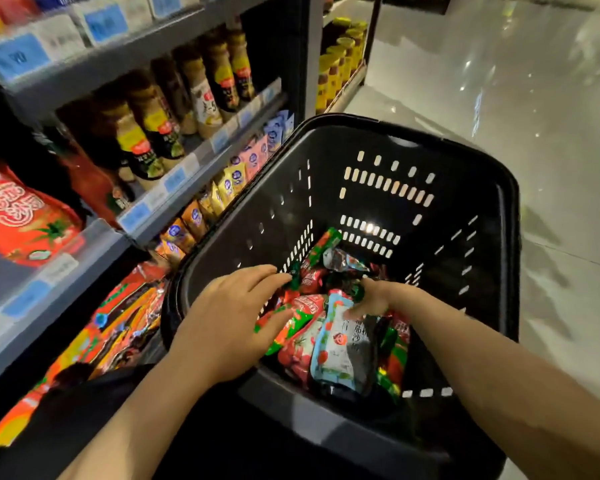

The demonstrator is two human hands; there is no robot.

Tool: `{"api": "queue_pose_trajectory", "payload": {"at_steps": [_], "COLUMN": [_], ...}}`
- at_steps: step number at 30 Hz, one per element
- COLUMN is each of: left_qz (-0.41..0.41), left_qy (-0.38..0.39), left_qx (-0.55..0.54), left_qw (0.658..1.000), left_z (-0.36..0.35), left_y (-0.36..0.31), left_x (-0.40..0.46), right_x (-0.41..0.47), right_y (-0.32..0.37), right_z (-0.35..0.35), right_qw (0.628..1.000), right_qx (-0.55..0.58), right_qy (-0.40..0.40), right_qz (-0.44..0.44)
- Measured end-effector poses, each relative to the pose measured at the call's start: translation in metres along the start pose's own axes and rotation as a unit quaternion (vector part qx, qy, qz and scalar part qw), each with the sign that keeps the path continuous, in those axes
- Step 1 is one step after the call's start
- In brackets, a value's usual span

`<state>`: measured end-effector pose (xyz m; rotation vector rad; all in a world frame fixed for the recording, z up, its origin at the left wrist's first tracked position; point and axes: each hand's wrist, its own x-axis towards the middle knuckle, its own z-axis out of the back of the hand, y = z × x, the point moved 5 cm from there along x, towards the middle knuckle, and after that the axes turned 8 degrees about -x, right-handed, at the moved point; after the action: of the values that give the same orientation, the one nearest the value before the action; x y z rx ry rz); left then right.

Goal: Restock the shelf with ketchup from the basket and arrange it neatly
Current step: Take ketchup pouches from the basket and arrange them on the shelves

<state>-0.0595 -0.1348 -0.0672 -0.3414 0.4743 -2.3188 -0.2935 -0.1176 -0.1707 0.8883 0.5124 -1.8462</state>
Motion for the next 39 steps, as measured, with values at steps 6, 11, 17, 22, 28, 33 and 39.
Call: {"api": "queue_pose_trajectory", "payload": {"at_steps": [6,11,17,22,28,33,39], "left_qz": [0.02,0.049,0.101,0.1,0.154,0.155,0.175], "left_qy": [-0.007,-0.005,0.0,-0.008,-0.03,-0.151,-0.233], "left_qx": [-0.012,-0.051,-0.172,-0.263,-0.517,-0.436,-0.365], "left_qw": [1.0,0.997,0.98,0.96,0.842,0.874,0.884], "left_z": [0.003,0.004,0.009,0.011,0.007,0.02,0.028], "left_y": [0.003,0.007,0.013,0.005,0.014,0.025,0.028], "left_x": [0.0,0.001,0.006,0.022,0.033,0.026,0.021], "right_x": [0.005,0.003,-0.024,-0.067,-0.117,-0.096,-0.011], "right_y": [0.004,0.013,0.019,0.049,0.073,0.08,0.023], "right_z": [-0.002,0.002,0.026,0.054,0.112,0.112,0.056], "right_qw": [0.986,0.986,0.985,0.931,0.834,0.804,0.959], "right_qx": [0.162,0.16,0.118,0.161,0.295,0.435,0.226], "right_qy": [-0.029,-0.029,-0.064,-0.151,-0.226,-0.21,-0.151], "right_qz": [-0.001,0.043,0.112,0.291,0.408,0.348,0.078]}}
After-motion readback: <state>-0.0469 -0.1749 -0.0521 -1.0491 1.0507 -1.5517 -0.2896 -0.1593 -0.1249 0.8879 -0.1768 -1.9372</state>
